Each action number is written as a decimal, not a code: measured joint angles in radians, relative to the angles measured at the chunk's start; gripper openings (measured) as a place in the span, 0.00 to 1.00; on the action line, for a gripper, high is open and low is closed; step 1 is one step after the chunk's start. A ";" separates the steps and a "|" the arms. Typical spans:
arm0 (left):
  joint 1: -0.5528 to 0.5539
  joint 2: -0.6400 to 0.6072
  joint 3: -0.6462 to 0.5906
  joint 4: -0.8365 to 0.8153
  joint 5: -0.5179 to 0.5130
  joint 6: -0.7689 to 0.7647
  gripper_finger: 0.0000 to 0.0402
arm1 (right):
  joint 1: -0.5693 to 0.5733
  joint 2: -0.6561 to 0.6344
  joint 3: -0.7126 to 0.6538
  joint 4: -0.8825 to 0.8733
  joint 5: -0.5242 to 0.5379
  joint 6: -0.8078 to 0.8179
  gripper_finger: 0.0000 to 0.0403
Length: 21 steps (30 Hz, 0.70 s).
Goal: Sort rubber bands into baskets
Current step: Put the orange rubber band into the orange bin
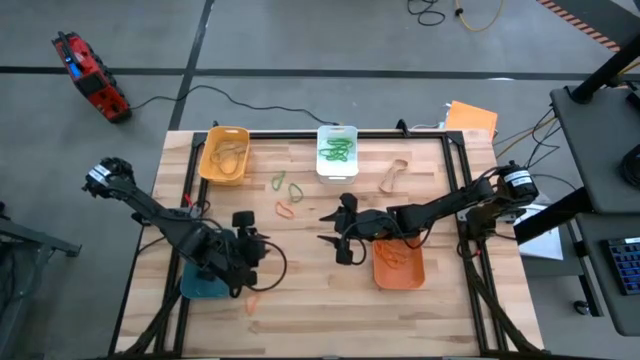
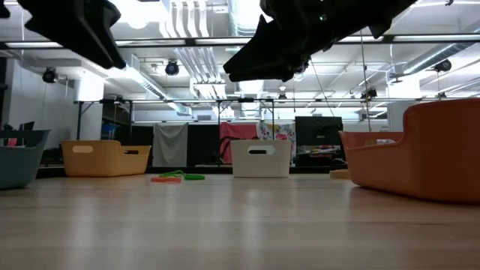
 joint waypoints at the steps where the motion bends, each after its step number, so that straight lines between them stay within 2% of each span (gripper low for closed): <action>1: 0.000 -0.012 -0.017 0.006 -0.005 0.004 0.35 | 0.000 0.000 0.000 -0.003 0.008 0.002 0.53; 4: 0.000 -0.075 -0.102 0.083 -0.027 0.024 0.34 | -0.005 0.000 0.000 -0.008 0.009 0.004 0.53; 10: 0.005 -0.270 -0.312 0.460 -0.028 0.209 0.30 | -0.043 0.005 0.014 -0.012 0.008 0.054 0.53; 14: 0.009 -0.394 -0.410 0.644 -0.029 0.306 0.26 | -0.065 0.073 0.091 -0.014 -0.032 0.032 0.53; 17: 0.019 -0.466 -0.456 0.687 -0.035 0.320 0.25 | -0.068 0.165 0.198 -0.071 -0.070 -0.057 0.53; 21: 0.021 -0.540 -0.484 0.680 -0.138 0.300 0.25 | -0.070 0.261 0.341 -0.172 0.050 -0.111 0.53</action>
